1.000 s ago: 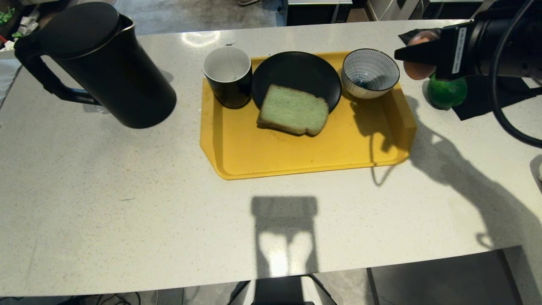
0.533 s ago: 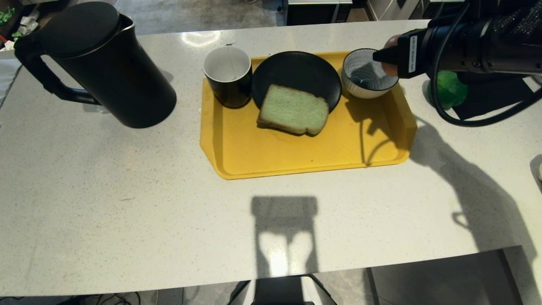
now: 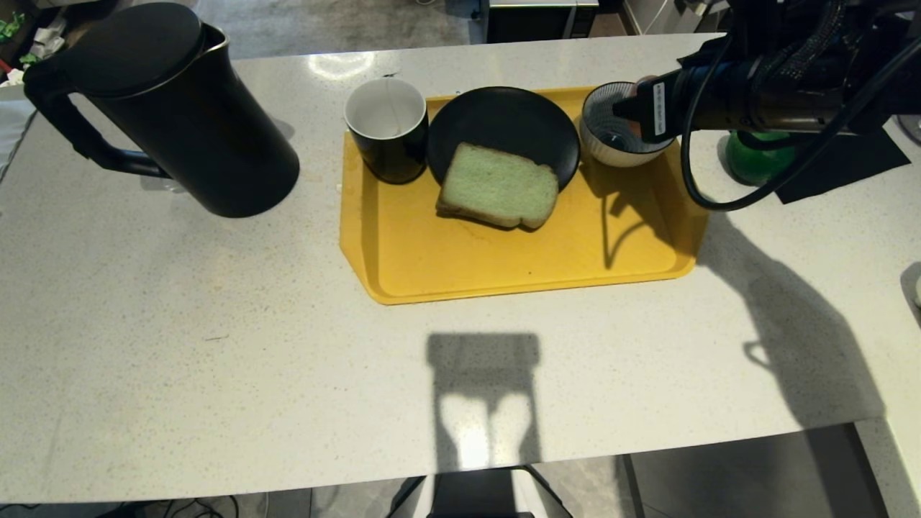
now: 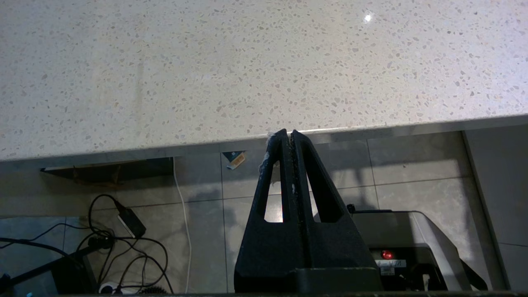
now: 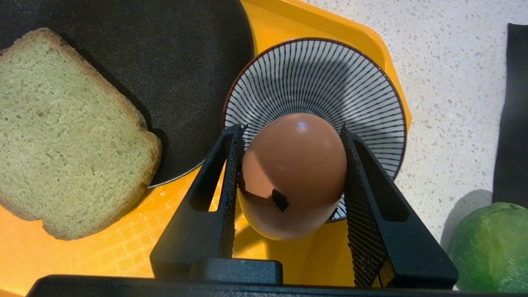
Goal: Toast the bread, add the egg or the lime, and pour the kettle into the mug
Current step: Put the egg in the bowl
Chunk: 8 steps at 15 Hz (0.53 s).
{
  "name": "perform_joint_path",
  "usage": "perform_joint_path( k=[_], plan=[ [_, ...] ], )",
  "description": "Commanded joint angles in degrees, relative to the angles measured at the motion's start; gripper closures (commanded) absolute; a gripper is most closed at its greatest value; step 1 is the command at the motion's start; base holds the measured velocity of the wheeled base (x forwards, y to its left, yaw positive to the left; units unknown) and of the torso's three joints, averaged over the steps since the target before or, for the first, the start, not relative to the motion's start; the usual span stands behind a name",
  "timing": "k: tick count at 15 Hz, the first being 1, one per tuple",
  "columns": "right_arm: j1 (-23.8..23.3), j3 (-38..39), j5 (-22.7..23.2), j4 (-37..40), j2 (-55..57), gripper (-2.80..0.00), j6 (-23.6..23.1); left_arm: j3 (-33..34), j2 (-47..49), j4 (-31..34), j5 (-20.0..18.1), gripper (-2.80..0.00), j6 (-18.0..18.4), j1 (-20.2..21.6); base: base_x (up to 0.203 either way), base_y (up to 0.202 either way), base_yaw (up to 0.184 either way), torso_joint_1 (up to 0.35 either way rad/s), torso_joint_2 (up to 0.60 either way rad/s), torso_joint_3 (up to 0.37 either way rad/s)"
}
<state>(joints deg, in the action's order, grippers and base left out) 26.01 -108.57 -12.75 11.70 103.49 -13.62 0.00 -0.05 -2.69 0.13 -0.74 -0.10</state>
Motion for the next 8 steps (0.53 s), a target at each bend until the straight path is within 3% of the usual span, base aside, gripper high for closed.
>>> perform_joint_path(
  k=[1,8],
  plan=[
    [0.0,-0.96,-0.08,0.07,0.87,0.0,-0.09,0.88,-0.04,-0.03,0.04,0.0,-0.05,0.01,0.0,0.0,0.0,0.0,0.0,0.0],
    [0.0,-3.23,-1.14,-0.01,1.8,0.0,-0.96,0.88,-0.04,-0.03,0.04,0.0,-0.05,0.01,0.0,0.0,0.0,0.0,0.0,0.0]
  ],
)
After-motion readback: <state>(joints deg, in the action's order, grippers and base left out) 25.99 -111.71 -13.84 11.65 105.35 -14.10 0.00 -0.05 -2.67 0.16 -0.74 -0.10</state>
